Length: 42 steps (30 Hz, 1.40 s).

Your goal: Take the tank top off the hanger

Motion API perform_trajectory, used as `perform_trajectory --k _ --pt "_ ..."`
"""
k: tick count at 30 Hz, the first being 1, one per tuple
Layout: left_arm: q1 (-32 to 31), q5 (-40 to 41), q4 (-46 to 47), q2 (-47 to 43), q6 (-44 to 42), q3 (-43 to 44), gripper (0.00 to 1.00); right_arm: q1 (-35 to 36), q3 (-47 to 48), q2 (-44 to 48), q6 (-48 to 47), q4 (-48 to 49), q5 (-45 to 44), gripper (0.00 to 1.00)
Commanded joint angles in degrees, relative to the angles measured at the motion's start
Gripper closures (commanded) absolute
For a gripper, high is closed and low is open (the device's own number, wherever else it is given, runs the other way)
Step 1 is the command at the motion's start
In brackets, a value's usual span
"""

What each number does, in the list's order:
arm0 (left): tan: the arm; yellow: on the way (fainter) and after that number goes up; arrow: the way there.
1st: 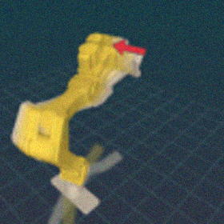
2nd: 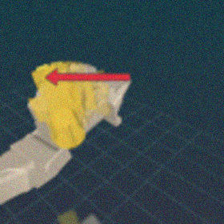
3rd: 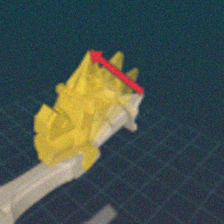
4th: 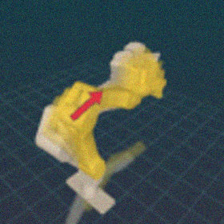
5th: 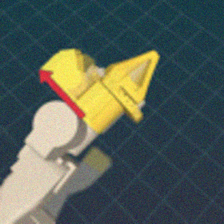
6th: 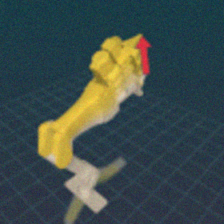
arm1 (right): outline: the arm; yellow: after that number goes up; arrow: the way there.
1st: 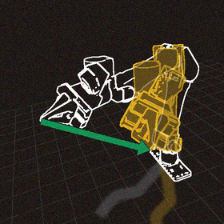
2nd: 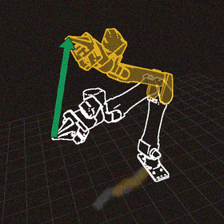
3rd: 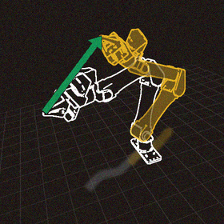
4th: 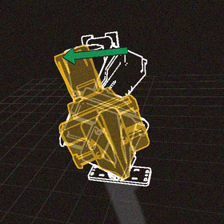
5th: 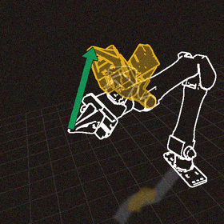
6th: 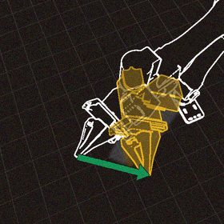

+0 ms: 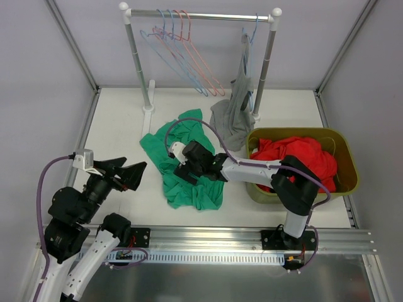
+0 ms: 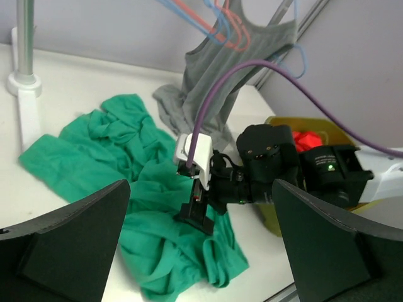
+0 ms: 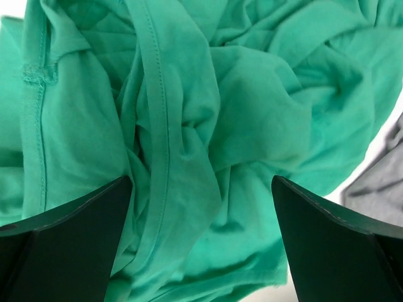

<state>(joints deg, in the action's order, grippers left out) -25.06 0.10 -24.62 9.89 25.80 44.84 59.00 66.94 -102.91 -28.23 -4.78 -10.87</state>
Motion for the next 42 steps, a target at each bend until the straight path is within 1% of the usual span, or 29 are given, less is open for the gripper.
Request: perform_trajectory --k 1,5,7,10,11,13,14,15,16,18,19,21,22,23,24,25,26,28,29,31,33,36,37,39,40,41,42 --pt "0.2 2.3 -5.4 -0.1 -4.5 -2.0 0.01 0.7 -0.2 -2.1 -11.0 5.6 -2.8 0.01" --pt "0.3 3.1 -6.4 1.2 -5.1 -4.7 0.01 0.5 -0.2 -4.2 -17.0 9.5 -2.0 0.01" --pt "0.3 2.5 -6.5 1.6 -5.4 -4.5 0.01 0.4 0.0 -5.2 -18.7 10.3 -1.3 0.01" --pt "0.2 2.3 -6.6 1.3 -5.6 -4.8 0.01 -0.8 1.5 -7.2 -19.7 10.0 2.2 0.00" --pt "0.2 1.6 -6.8 1.3 -5.4 -5.1 0.01 -2.0 3.6 -7.8 -19.2 7.0 5.4 0.00" --pt "0.2 1.1 -6.8 0.9 -5.4 -5.2 0.01 -3.7 7.2 -10.7 -14.9 0.4 10.9 0.01" --pt "0.3 1.1 -6.8 0.8 -5.4 -5.2 0.01 -5.6 9.0 -11.9 -13.0 -6.1 18.5 0.00" --pt "0.2 1.2 -6.9 0.7 -5.3 -5.2 0.01 -6.4 11.8 -12.9 -11.4 -9.4 21.9 0.01" --pt "0.3 1.1 -7.0 0.3 -5.4 -5.2 0.01 -7.0 12.5 -13.9 -9.1 -13.8 23.9 0.01" --pt "0.2 0.8 -7.1 -0.2 -5.3 -5.3 0.01 -7.0 12.5 -16.1 -7.4 -16.7 25.9 0.00" --pt "0.3 0.7 -6.9 -0.4 -5.2 -5.3 0.01 -6.9 11.9 -16.6 -6.1 -17.6 28.6 0.00" --pt "0.2 0.7 -6.9 -0.5 -5.2 -5.2 0.01 -6.4 10.5 -17.8 -4.6 -17.9 29.0 0.01" --pt "0.3 0.6 -7.0 -0.4 -5.3 -5.2 0.01 -6.1 9.2 -17.9 -3.6 -18.1 29.1 0.03" --pt "0.2 0.4 -7.0 -0.4 -5.3 -5.2 0.01 -5.0 8.6 -18.0 -3.0 -17.9 28.5 0.12" --pt "0.2 0.3 -7.0 -0.5 -5.3 -5.1 0.01 -4.2 8.1 -18.5 -2.5 -17.8 27.9 0.18" --pt "0.2 0.0 -7.0 -0.6 -5.3 -5.1 0.01 -3.5 7.6 -18.6 -2.0 -17.7 27.4 0.28" --pt "0.2 0.0 -7.0 -0.6 -5.3 -5.1 0.01 -1.7 7.2 -19.0 -0.6 -16.6 26.2 0.48" --pt "0.2 0.0 -7.0 -0.9 -5.3 -5.1 0.01 0.1 5.9 -18.8 1.1 -14.0 24.8 0.57" --pt "0.2 0.0 -7.0 -1.2 -5.4 -5.1 0.01 1.6 4.4 -18.6 2.7 -10.9 23.9 0.74" --pt "0.2 0.0 -7.0 -1.9 -5.5 -5.3 0.01 2.7 2.9 -16.9 4.8 -6.3 22.9 0.99" --pt "0.2 0.0 -7.0 -2.2 -5.8 -5.3 0.01 3.8 0.5 -14.7 7.6 -3.9 22.1 1.00" --pt "0.2 0.0 -7.0 -2.7 -5.9 -5.3 0.01 5.6 -1.8 -6.9 9.9 -2.2 21.1 1.00" --pt "0.2 0.0 -7.0 -2.8 -5.9 -5.3 0.01 6.7 -2.2 -1.6 10.4 -1.7 19.7 1.00" --pt "0.3 0.0 -7.0 -3.2 -5.9 -5.3 0.01 8.1 -3.8 3.9 11.0 -0.8 17.7 1.00" --pt "0.2 0.2 -6.9 -3.4 -5.9 -5.3 0.01 9.5 -4.4 6.8 11.6 0.5 15.0 1.00" --pt "0.2 0.5 -7.0 -3.7 -5.9 -5.3 0.01 10.2 -4.9 12.4 11.9 1.2 13.1 1.00" --pt "0.3 1.4 -7.0 -4.6 -5.7 -5.4 0.01 10.8 -5.5 15.3 12.2 2.3 11.3 1.00"
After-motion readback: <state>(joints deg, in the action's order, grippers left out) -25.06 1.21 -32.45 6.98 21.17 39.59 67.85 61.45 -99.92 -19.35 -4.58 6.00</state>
